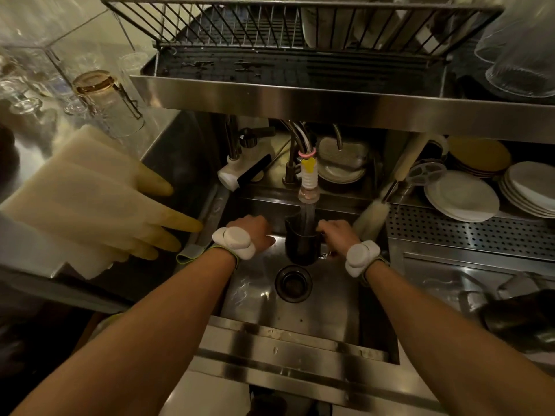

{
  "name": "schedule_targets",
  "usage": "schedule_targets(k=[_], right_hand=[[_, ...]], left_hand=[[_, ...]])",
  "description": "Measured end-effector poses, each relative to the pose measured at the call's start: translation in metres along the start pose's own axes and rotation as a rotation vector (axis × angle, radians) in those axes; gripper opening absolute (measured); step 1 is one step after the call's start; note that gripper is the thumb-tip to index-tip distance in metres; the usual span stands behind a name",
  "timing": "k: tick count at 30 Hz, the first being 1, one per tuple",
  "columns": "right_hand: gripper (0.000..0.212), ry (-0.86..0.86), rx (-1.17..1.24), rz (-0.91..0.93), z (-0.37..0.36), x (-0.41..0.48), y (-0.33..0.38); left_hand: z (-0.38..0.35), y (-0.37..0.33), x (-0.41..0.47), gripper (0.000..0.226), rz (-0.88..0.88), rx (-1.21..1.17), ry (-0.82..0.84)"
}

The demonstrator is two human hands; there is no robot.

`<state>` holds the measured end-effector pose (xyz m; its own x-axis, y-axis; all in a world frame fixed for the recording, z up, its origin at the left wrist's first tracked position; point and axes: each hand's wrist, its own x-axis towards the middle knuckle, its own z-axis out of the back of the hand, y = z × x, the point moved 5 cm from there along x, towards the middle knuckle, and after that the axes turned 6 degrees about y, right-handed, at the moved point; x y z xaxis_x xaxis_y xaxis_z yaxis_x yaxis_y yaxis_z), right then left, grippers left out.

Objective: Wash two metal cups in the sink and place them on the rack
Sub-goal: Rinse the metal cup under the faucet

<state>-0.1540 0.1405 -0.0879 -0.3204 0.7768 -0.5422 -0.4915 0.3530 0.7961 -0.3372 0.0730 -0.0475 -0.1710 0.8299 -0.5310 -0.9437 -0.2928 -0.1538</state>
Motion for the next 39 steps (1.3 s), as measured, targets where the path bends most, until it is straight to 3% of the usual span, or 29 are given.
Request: schedule_targets(k=[4, 8, 12, 17, 21, 25, 30, 39], right_hand=[[0.030, -0.054, 0.045, 0.015, -0.007, 0.003, 0.000], [0.025, 0.056, 0.024, 0.026, -0.008, -0.001, 0.005], [0.030, -0.054, 0.020, 0.028, 0.000, 0.003, 0.005], [0.027, 0.065, -0.034, 0.068, -0.004, 0.003, 0.017], [0.033, -0.048, -0.116, 0.083, 0.002, 0.007, 0.016], [0.027, 0.042, -0.041, 0.074, -0.005, 0.004, 0.015], [0.028, -0.057, -0.113, 0.070, 0.005, 0.005, 0.011], [0.030, -0.046, -0.144, 0.053, 0.002, 0.002, 0.007]], left_hand=[[-0.003, -0.002, -0.003, 0.040, 0.012, 0.015, 0.029], [-0.002, -0.001, -0.003, 0.039, 0.022, -0.002, 0.027], [-0.006, -0.002, -0.003, 0.037, 0.028, 0.008, 0.035], [-0.005, 0.003, 0.000, 0.040, 0.034, -0.003, 0.052], [-0.004, 0.002, -0.002, 0.041, 0.027, 0.014, 0.050], [-0.006, 0.001, 0.001, 0.039, 0.021, 0.003, 0.054], [-0.008, -0.005, 0.000, 0.045, 0.023, 0.017, 0.050], [-0.003, -0.010, 0.003, 0.045, -0.005, 0.001, 0.021]])
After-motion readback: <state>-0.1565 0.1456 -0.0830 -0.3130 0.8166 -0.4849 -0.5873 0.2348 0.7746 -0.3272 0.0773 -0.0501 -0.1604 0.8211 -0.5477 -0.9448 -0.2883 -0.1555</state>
